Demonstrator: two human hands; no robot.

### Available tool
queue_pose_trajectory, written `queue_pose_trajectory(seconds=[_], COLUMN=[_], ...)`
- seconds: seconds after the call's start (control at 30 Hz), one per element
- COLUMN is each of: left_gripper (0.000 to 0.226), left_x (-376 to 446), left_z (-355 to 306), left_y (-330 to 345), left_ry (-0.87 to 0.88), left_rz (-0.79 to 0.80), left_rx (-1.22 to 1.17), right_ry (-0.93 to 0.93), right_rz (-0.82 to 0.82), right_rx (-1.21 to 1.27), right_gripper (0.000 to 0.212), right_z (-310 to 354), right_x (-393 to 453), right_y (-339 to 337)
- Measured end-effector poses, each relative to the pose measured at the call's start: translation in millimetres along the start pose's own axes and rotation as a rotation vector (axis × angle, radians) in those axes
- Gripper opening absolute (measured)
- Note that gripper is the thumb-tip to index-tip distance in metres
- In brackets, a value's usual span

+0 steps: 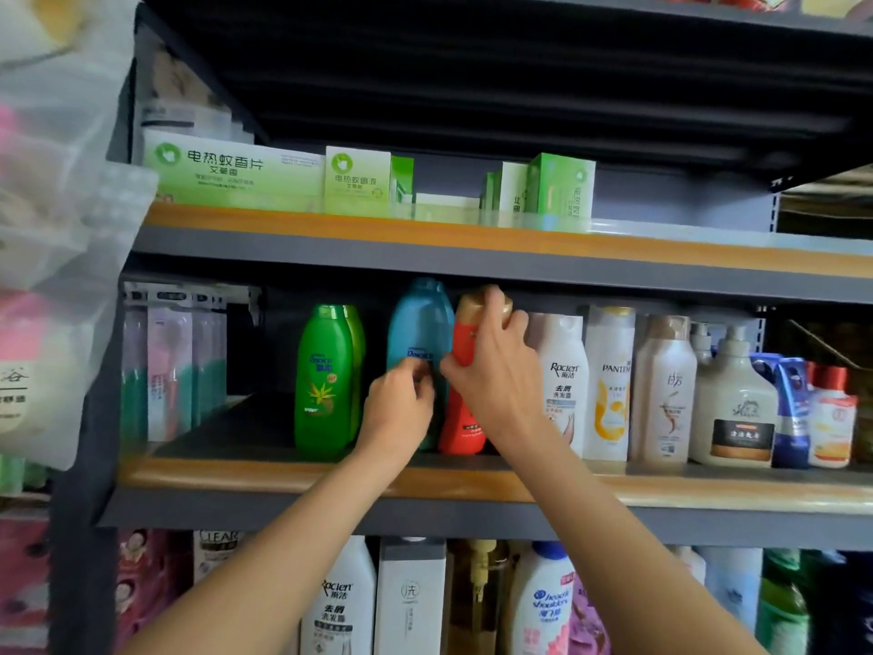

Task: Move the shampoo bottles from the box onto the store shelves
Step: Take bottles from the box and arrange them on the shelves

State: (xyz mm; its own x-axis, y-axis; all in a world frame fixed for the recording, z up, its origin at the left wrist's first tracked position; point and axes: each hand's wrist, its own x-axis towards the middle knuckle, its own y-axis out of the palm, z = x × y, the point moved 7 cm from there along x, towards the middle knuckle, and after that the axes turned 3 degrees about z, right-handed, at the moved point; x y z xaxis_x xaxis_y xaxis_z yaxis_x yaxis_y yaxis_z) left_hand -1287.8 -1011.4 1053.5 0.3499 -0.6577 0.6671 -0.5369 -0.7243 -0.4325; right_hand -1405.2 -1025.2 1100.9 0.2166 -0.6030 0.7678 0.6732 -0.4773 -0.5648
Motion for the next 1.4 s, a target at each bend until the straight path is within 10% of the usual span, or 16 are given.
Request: queue_pose_trajectory(seconds=[0.37,0.57,0.97,1.4], left_gripper=[0.021,0.057,0.063,0.04], left_x=[17,25,71,66], left_z=[-33,-68,-76,-77], left_y=[27,41,60,45], left_ry=[0.145,0.381,0.296,0.259], left_rz=[-0.001,0.053,-0.002,0.201], left_rx=[0.068,0.686,0.872,0.188], right_ry=[-0.109,-0.097,-0.071,-0.083], right_rz=[-0.157,-0.27,-0.307,-0.25], right_rx=[0.269,0.34,0.426,0.391], right_gripper=[0.066,0.068,0.063,0.066], right_z=[-23,-45,-75,-63], right_x=[-29,-36,-33,-16], right_y=[-42,-58,-71,-42])
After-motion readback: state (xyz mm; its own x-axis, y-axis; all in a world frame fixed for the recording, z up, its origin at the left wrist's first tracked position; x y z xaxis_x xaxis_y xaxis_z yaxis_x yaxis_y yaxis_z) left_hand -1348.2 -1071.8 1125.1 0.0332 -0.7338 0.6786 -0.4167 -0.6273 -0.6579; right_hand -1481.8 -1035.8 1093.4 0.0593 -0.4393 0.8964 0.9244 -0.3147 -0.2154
